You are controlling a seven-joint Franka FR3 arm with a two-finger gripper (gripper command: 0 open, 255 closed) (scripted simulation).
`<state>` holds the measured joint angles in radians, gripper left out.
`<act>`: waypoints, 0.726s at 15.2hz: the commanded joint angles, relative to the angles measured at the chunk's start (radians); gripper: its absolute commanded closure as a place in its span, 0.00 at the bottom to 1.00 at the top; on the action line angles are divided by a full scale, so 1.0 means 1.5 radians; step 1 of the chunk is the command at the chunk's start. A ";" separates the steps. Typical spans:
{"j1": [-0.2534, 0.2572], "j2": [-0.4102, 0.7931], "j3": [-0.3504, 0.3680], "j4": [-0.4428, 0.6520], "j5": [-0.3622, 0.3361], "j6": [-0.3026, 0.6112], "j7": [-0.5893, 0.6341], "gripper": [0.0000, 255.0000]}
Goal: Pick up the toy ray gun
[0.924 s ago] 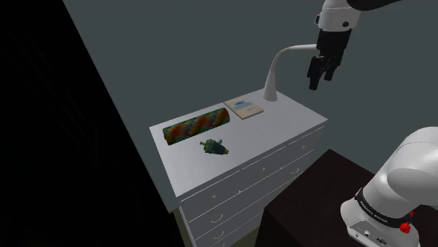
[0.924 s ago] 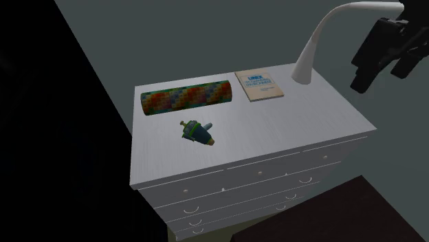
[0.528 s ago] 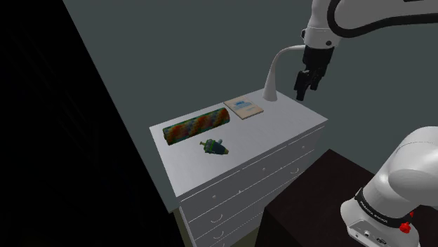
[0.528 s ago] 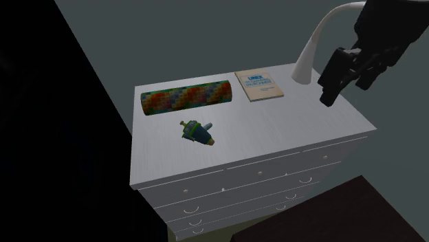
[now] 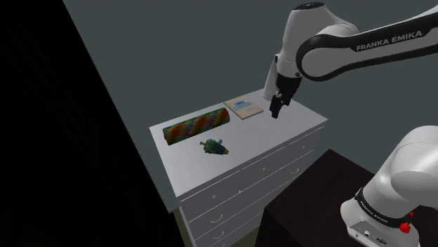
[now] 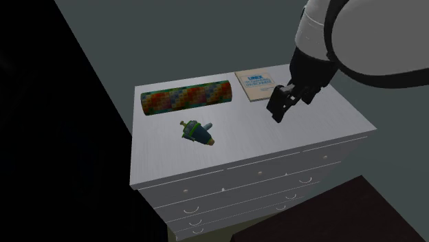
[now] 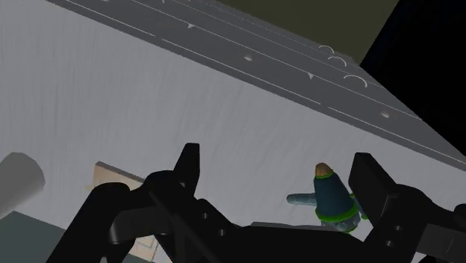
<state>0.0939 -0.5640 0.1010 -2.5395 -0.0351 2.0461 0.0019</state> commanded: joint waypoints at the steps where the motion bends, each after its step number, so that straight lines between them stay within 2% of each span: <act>1: 0.004 0.033 0.012 -0.014 -0.008 0.064 0.003 0.00; 7: 0.005 0.161 0.060 -0.019 -0.057 0.238 0.038 0.00; 11: -0.009 0.261 0.096 0.001 -0.132 0.340 0.091 0.00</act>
<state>0.0860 -0.2199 0.2271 -2.5516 -0.1974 2.5117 0.1090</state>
